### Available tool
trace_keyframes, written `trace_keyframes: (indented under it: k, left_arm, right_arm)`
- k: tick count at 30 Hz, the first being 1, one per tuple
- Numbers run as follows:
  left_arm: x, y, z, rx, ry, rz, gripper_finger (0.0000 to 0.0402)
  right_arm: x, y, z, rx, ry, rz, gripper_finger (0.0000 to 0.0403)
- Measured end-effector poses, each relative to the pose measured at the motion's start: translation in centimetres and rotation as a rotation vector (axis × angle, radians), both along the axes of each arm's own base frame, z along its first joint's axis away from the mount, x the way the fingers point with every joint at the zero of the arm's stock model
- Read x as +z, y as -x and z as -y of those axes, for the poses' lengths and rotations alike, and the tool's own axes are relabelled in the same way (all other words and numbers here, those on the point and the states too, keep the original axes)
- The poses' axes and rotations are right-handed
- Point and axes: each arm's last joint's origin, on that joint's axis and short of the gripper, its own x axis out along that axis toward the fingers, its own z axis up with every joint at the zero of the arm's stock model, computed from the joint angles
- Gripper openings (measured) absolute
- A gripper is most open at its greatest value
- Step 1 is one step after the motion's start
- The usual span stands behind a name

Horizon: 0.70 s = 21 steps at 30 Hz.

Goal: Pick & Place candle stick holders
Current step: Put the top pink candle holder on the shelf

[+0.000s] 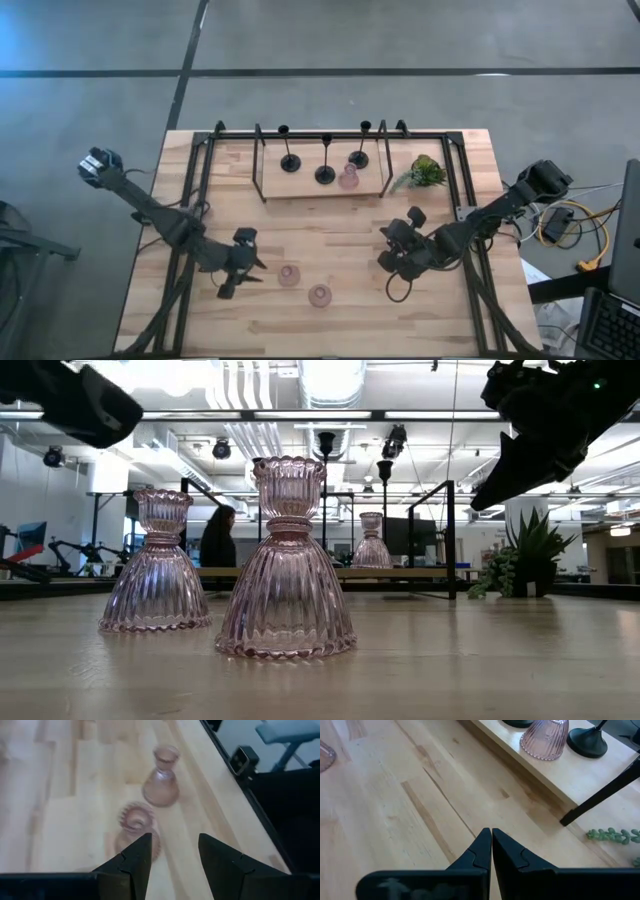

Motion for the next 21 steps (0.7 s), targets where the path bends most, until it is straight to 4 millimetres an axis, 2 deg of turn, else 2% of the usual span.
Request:
trace_keyframes:
  k: [5, 15, 18, 21]
  left_arm:
    - [-1.2, -0.2, 1.2, 0.021, -0.021, -0.05, 0.0165]
    - [-4.6, -1.8, 2.6, 0.08, -0.06, -0.168, 0.0165]
    - [-4.9, -2.2, 2.9, 0.088, -0.059, -0.181, 0.0165]
    - [-4.2, -2.6, 3.2, 0.086, -0.046, -0.165, 0.0165]
  right_arm:
    - [0.0, 0.0, 0.0, -0.001, -0.003, 0.004, 0.0008]
    - [0.0, -0.1, 0.0, -0.004, -0.008, 0.01, 0.0008]
    - [0.0, -0.1, 0.0, -0.004, -0.007, 0.01, 0.0008]
    - [0.0, 0.0, 0.0, -0.004, -0.007, 0.009, 0.0008]
